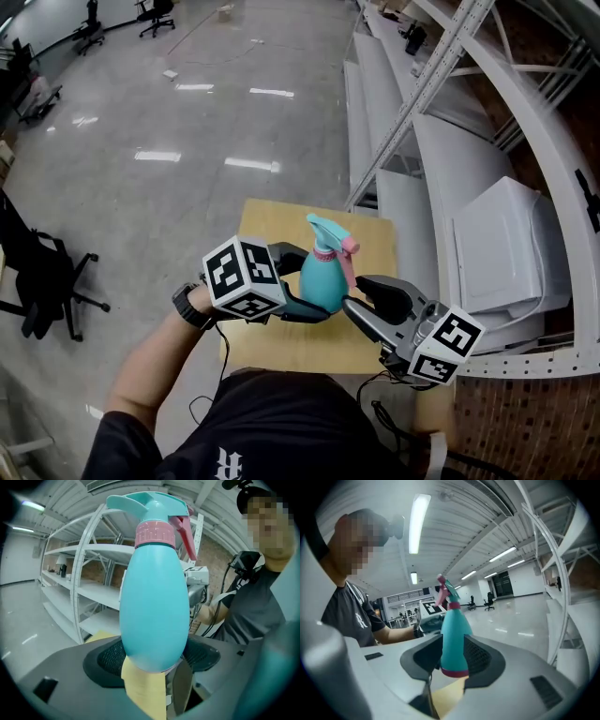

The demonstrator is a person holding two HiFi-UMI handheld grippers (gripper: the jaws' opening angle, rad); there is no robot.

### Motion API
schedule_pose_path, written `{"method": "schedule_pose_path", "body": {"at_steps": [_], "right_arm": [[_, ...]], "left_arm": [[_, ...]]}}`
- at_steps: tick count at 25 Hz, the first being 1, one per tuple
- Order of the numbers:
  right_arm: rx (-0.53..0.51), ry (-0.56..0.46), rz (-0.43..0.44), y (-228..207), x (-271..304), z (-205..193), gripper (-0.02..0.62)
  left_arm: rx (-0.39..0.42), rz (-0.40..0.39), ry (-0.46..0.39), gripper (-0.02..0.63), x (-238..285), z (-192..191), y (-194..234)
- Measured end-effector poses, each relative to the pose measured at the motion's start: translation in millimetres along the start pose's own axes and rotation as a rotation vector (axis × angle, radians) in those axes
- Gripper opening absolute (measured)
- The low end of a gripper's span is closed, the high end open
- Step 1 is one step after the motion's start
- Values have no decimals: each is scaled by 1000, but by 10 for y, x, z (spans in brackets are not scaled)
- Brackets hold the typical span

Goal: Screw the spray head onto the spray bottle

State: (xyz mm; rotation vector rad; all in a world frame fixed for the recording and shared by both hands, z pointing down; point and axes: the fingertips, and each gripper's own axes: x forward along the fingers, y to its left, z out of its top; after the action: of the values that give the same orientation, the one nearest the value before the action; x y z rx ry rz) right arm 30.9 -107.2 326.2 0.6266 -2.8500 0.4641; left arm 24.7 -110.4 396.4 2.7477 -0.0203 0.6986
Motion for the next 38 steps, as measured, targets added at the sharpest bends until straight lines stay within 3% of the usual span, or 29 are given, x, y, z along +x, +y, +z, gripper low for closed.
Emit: {"method": "schedule_pose_path", "body": {"at_steps": [3, 9, 20, 23, 26, 28, 30, 35, 38], "right_arm": [[40, 20, -34, -96, 39, -146, 118], [155, -54, 20, -36, 42, -27, 118], [290, -80, 61, -29, 0, -141, 118], [274, -66, 59, -25, -3, -179, 118], [157, -58, 84, 17, -88, -121, 118], [21, -101, 151, 66, -186, 88, 118], [-93, -110, 272, 85, -220, 260, 118], [-96, -52, 629, 245, -135, 456, 118], [-147, -6, 747, 452, -87, 425, 120]], "left_arm": [[11, 7, 11, 376, -25, 7, 7], [26, -13, 13, 376, 36, 25, -30], [36, -50, 29, 377, -19, -10, -69], [40, -45, 44, 376, -5, -27, -67], [41, -61, 62, 372, 7, -51, -98], [64, -92, 87, 373, -11, -79, -164], [102, -146, 116, 373, -20, -105, -288], [194, -275, 210, 373, 89, -161, -608], [213, -301, 262, 373, 130, -219, -667]]}}
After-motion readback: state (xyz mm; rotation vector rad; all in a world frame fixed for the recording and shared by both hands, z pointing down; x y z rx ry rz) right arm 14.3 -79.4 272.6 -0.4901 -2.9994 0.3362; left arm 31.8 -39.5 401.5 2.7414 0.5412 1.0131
